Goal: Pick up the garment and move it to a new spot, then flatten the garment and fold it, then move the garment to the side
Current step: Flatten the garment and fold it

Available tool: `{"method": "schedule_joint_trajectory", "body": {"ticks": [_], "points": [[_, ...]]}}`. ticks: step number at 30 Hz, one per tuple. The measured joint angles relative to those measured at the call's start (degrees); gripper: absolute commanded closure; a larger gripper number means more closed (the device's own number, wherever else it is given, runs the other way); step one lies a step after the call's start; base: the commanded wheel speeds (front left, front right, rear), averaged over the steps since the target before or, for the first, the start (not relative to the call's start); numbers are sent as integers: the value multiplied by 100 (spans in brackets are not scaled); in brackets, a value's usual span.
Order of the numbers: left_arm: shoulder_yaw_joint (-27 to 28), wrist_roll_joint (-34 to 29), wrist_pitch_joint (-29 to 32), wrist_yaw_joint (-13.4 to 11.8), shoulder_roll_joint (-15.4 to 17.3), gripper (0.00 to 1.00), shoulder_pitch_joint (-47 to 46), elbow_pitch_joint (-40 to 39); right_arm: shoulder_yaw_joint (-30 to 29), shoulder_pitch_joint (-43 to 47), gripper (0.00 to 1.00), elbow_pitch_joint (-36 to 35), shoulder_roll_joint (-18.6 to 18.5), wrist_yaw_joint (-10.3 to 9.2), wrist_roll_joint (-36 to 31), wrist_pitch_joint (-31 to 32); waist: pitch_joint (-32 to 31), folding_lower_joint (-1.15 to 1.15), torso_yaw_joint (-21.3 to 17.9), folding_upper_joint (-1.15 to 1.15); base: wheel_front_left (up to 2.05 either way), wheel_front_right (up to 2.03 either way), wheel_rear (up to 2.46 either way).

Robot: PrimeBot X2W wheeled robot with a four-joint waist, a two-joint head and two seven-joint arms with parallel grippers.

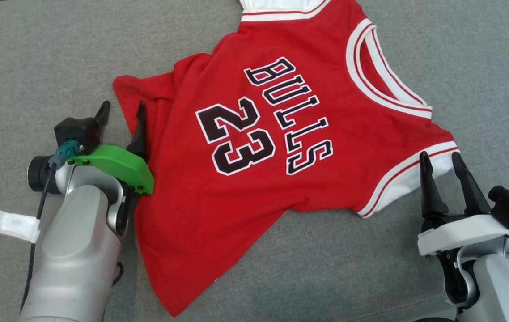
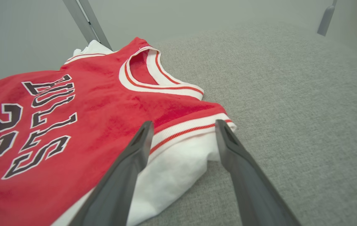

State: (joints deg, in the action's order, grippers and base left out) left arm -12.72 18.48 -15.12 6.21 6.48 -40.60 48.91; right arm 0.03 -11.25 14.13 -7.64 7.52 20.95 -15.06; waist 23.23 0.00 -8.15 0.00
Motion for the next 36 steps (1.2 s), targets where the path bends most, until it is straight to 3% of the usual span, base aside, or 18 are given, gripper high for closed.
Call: {"method": "schedule_joint_trajectory", "body": {"ticks": [3,4,5,6,10,17,28,29,30,36], "points": [[-3,-26,-7,-18,7,0,-282,367,-3,-4,0,23,38,1,2,0,85,0,-116,0,0,0,0],[-10,-42,-8,-18,4,24,-347,416,-12,-3,0,30,43,1,2,0,112,0,-145,0,0,0,0],[-29,-81,-8,-15,7,89,-394,413,-19,-3,0,32,51,0,2,0,136,0,-168,0,0,0,0],[-57,-108,-8,-1,5,100,-430,421,-21,-3,0,34,64,1,1,0,156,0,-188,0,0,0,0],[-77,-165,-8,41,29,100,-461,404,-5,-3,0,59,80,1,-13,0,186,0,-213,0,0,0,0],[158,-436,-2,27,270,100,-464,-392,-11,-7,0,79,124,1,-23,0,171,0,-149,0,0,0,0],[563,-966,-1,-146,1558,100,-1628,-504,169,-76,0,148,222,1,0,0,256,0,-303,0,0,0,0],[580,-999,-1,-155,1633,73,-1702,-413,180,-74,0,163,230,1,3,0,264,0,-327,0,0,0,0],[598,-1004,-1,-177,1685,0,-1737,-303,198,-71,0,178,237,1,3,0,270,0,-348,0,0,0,0],[689,-918,-1,-212,1633,0,-1640,37,270,-62,0,197,271,0,16,0,215,0,-353,0,0,0,0]]}}
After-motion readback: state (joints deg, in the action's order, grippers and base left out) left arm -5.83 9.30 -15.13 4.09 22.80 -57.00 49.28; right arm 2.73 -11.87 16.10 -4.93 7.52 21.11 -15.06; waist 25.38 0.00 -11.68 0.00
